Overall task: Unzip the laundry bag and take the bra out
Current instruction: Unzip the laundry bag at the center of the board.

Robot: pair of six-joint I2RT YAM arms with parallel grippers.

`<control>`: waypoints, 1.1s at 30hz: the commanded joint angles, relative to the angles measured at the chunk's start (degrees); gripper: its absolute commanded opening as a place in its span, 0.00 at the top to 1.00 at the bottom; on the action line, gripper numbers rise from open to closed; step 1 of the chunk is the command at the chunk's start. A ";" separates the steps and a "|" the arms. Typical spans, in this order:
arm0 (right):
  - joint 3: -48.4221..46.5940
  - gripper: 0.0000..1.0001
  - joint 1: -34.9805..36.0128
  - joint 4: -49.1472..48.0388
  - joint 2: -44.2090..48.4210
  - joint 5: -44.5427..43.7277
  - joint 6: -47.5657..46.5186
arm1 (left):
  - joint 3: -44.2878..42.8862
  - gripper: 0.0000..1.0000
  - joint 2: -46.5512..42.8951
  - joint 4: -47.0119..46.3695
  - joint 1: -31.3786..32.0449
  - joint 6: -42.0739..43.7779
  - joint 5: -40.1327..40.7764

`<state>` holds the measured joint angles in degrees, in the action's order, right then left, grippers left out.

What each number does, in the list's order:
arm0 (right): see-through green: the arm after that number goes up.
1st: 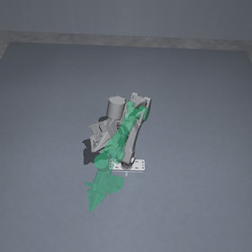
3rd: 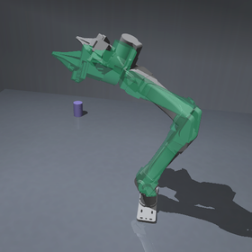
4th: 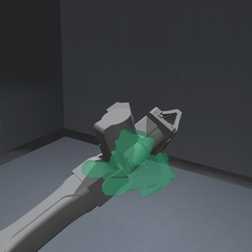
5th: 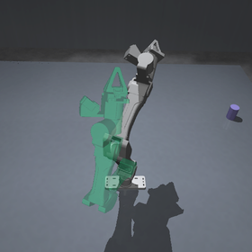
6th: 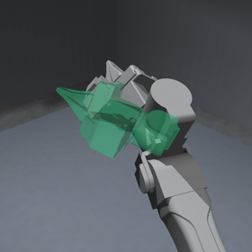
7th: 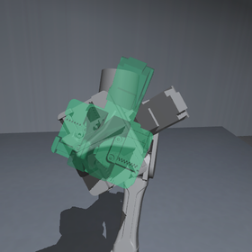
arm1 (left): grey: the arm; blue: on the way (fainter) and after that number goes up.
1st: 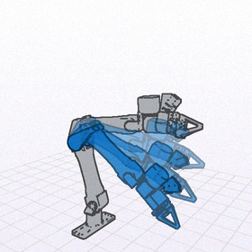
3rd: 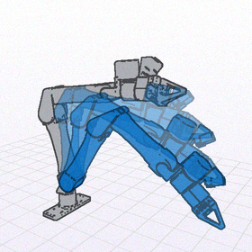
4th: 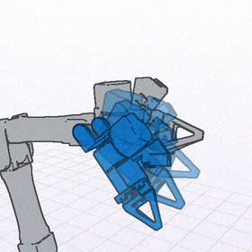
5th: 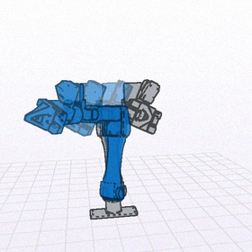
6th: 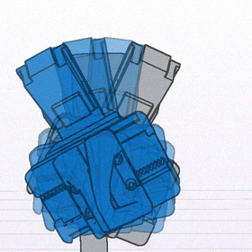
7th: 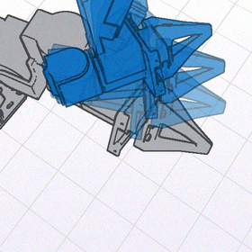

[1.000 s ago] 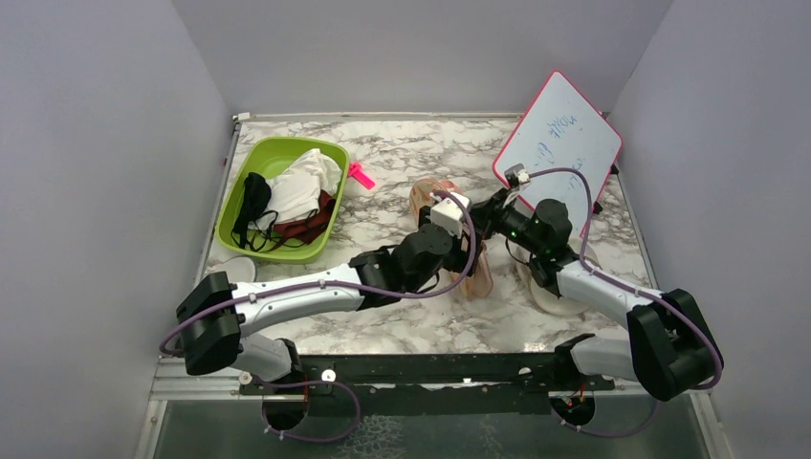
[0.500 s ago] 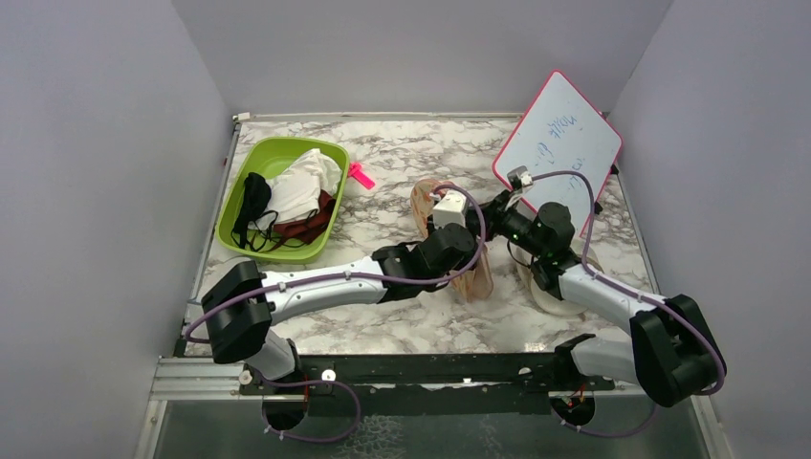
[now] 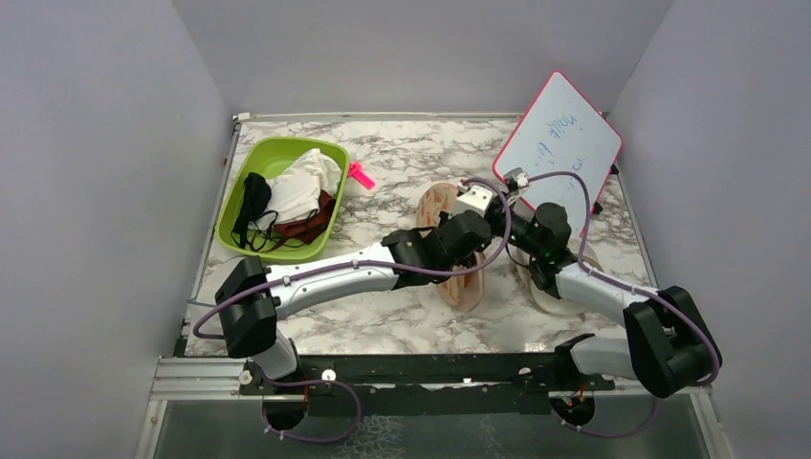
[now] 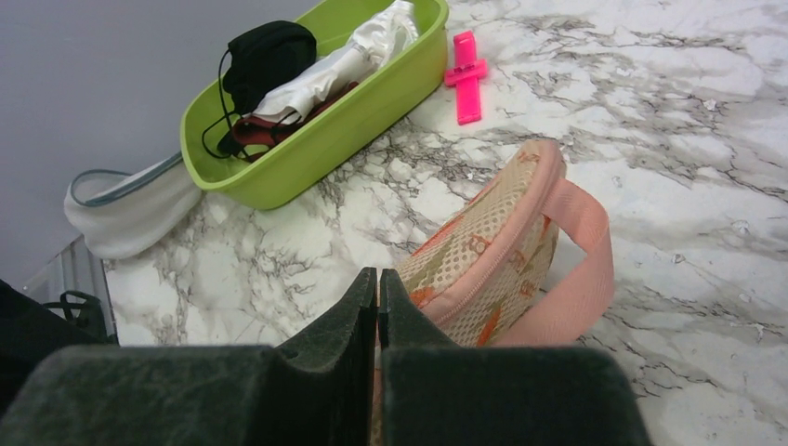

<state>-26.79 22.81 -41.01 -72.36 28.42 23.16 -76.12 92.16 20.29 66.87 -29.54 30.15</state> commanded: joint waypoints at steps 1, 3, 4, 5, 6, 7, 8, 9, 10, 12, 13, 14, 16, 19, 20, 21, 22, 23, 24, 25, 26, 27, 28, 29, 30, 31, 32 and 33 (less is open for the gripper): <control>1.55 0.99 0.01 -6.16 -1.61 2.11 1.39 | -1.14 1.00 -2.51 8.61 0.00 10.78 -4.31; 2.39 0.99 0.04 -7.80 -2.00 1.25 2.78 | -0.66 1.00 -4.37 10.20 0.01 12.37 -3.53; 2.84 0.99 0.04 -8.95 -2.32 0.92 3.11 | 0.40 1.00 -5.42 10.30 -0.04 13.69 -3.63; 3.38 0.99 0.04 -10.05 -2.80 0.58 3.67 | 1.39 1.00 -6.58 10.29 -0.06 14.97 -3.91; 3.75 0.99 -0.15 -10.95 -3.25 0.24 4.22 | 2.15 1.00 -7.60 10.49 0.00 15.96 -4.01; 4.16 0.99 -0.15 -11.71 -3.62 -0.13 4.52 | 2.91 1.00 -8.54 10.64 0.01 16.71 -4.41; 4.83 0.99 -0.28 -12.55 -3.81 -0.59 4.75 | 3.90 1.00 -9.59 10.69 0.02 17.76 -5.28; 5.42 0.99 -0.29 -13.56 -3.89 -1.08 4.79 | 4.65 1.00 -10.71 10.77 0.01 18.59 -6.34; 5.99 0.99 -0.42 -13.78 -3.78 -1.40 4.53 | 5.46 1.00 -11.69 10.80 0.07 18.77 -6.95; 6.50 0.99 -0.52 -13.51 -3.48 -2.36 3.35 | 7.42 1.00 -13.53 10.82 0.02 18.73 -8.11; 6.59 0.99 -0.80 -12.94 -3.22 -2.58 2.96 | 8.58 1.00 -14.69 10.75 0.09 18.47 -8.63; 6.56 0.99 -1.21 -12.20 -2.82 -2.65 2.61 | 9.67 1.00 -15.43 10.80 0.07 18.03 -9.05; 6.66 0.99 -2.20 -11.10 -1.81 -2.76 1.74 | 11.75 1.00 -16.38 10.75 0.00 16.84 -9.45; 6.49 0.99 -3.98 -9.56 -0.92 -1.96 0.48 | 14.95 1.00 -17.52 10.57 0.06 15.30 -10.20; 6.48 0.99 -4.70 -9.71 -0.72 -1.22 0.33 | 15.90 1.00 -17.89 10.56 0.06 14.89 -10.55; 6.45 0.99 -5.23 -9.77 -0.45 -0.17 0.11 | 16.84 1.00 -18.36 10.61 0.02 14.28 -11.31; 6.34 0.99 -5.44 -9.36 0.03 0.72 -0.59 | 17.82 1.00 -18.97 10.51 0.04 13.29 -12.47; 5.98 0.99 -5.41 -8.63 0.53 2.23 -1.83 | 18.69 1.00 -19.48 10.12 0.07 12.64 -13.46; 5.74 0.99 -5.41 -7.84 0.84 4.02 -2.89 | 19.41 1.00 -19.94 9.41 0.02 12.20 -14.13; 5.63 0.99 -5.47 -8.10 0.73 5.80 -3.43 | 19.97 1.00 -20.19 8.78 0.05 11.65 -14.24; 5.76 0.99 -5.41 -8.72 0.46 7.33 -3.55 | 20.15 1.00 -20.22 8.07 0.02 10.97 -14.17; 5.87 0.99 -5.47 -9.11 0.10 7.95 -3.17 | 20.35 1.00 -20.07 7.16 0.04 10.20 -14.33; 6.10 0.99 -5.41 -9.32 -0.24 8.27 -2.75 | 20.43 1.00 -19.75 6.09 0.04 9.41 -14.78; 6.34 0.99 -5.42 -10.06 -0.65 8.90 -2.46 | 20.37 1.00 -19.22 5.10 0.02 8.67 -15.42; 6.45 0.99 -5.41 -10.87 -1.13 9.46 -2.12 | 20.24 0.98 -18.61 3.98 0.08 7.98 -16.20; 6.55 0.99 -5.41 -11.47 -1.48 9.81 -1.63 | 20.23 0.96 -17.88 2.76 0.02 7.40 -16.78; 6.57 0.99 -5.45 -12.05 -1.85 10.18 -1.28 | 20.23 0.93 -17.20 1.75 0.04 6.73 -16.95; 6.55 0.99 -5.42 -12.30 -1.86 10.75 -1.13 | 20.14 0.90 -16.48 0.84 0.08 6.09 -16.84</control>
<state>-20.38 17.85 -49.98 -73.10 35.70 22.20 -56.10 73.78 26.33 66.83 -19.46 16.47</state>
